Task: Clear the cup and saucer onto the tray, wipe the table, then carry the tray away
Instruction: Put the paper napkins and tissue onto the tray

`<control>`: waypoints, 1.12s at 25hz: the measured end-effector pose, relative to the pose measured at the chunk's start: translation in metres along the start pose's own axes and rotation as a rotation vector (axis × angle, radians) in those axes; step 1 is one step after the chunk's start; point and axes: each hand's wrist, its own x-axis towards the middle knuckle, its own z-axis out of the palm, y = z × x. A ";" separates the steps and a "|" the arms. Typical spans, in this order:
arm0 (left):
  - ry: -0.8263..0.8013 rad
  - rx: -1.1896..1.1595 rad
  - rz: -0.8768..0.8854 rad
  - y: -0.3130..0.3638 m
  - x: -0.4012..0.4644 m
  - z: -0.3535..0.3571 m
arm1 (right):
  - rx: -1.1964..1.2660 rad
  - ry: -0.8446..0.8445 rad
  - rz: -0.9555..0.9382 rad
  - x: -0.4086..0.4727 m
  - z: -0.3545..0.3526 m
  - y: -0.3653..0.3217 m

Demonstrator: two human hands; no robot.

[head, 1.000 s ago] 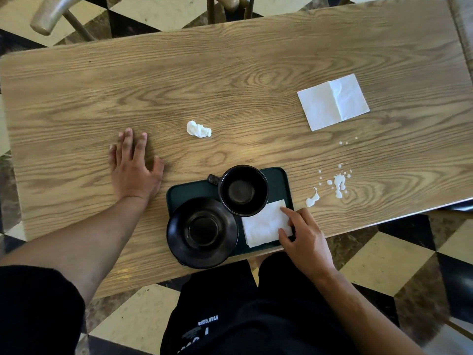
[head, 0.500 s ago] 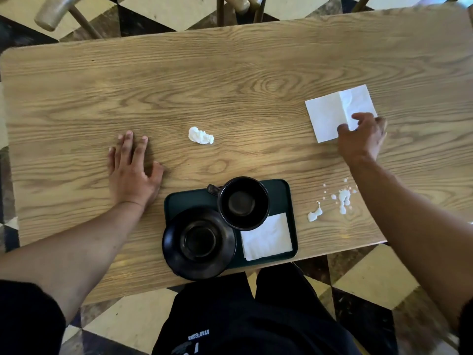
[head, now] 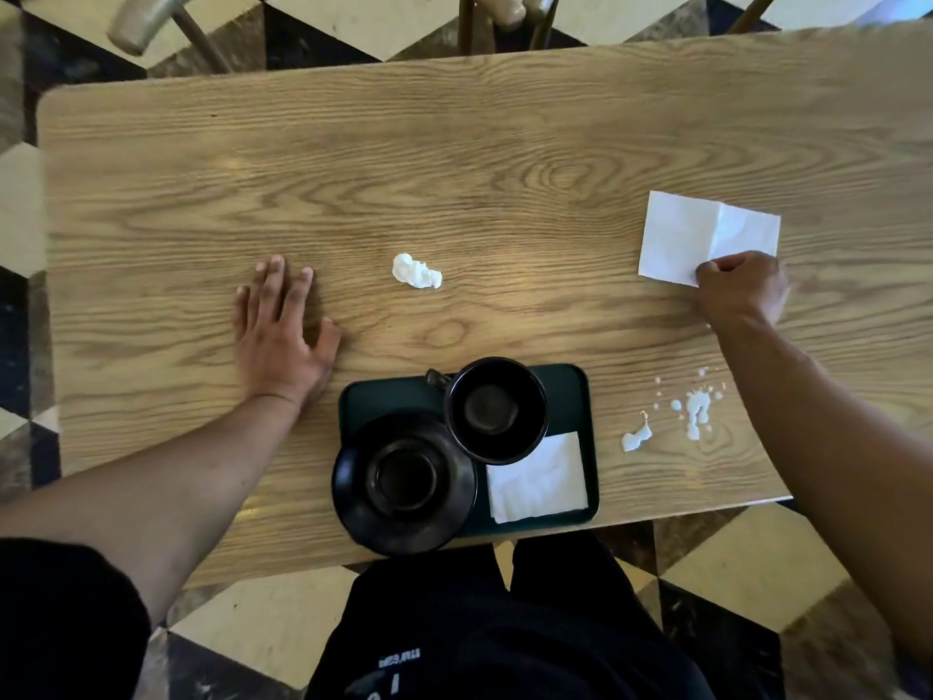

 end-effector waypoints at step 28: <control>-0.006 -0.007 -0.009 0.000 0.000 0.000 | 0.787 -0.013 -0.063 -0.115 -0.050 -0.013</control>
